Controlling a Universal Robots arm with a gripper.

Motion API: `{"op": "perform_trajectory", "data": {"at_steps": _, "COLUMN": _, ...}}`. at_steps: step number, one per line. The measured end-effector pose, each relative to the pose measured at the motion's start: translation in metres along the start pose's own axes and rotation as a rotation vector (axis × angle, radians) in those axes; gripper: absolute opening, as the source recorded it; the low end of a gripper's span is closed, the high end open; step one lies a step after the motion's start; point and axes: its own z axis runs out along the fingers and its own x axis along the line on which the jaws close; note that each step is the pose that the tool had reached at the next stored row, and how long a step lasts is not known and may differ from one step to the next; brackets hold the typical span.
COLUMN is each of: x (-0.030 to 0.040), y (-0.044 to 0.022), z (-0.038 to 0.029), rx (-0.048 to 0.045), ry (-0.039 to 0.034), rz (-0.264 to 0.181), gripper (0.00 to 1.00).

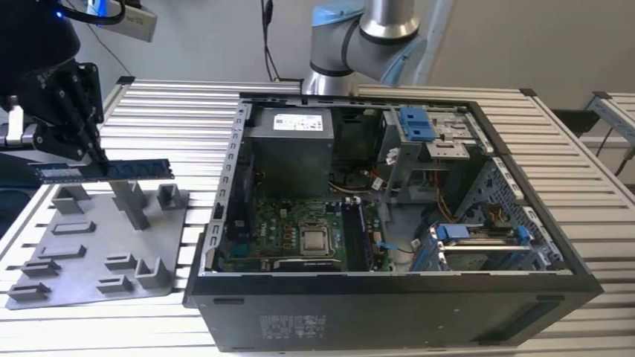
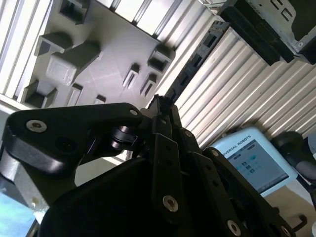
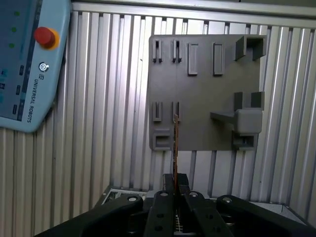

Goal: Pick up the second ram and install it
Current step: 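Pick up the second ram and move it above second insertion slot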

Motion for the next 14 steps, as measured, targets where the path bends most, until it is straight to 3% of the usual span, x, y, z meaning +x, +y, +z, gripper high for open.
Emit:
{"op": "perform_trajectory", "data": {"at_steps": 7, "x": 0.0003, "y": -0.0045, "z": 0.0001, "rx": -0.0005, "ry": -0.0001, "rz": -0.001, "gripper": 0.14}}
{"op": "perform_trajectory", "data": {"at_steps": 14, "x": 0.0015, "y": -0.0217, "z": 0.0003, "rx": -0.0031, "ry": -0.0002, "rz": -0.001, "gripper": 0.14}}
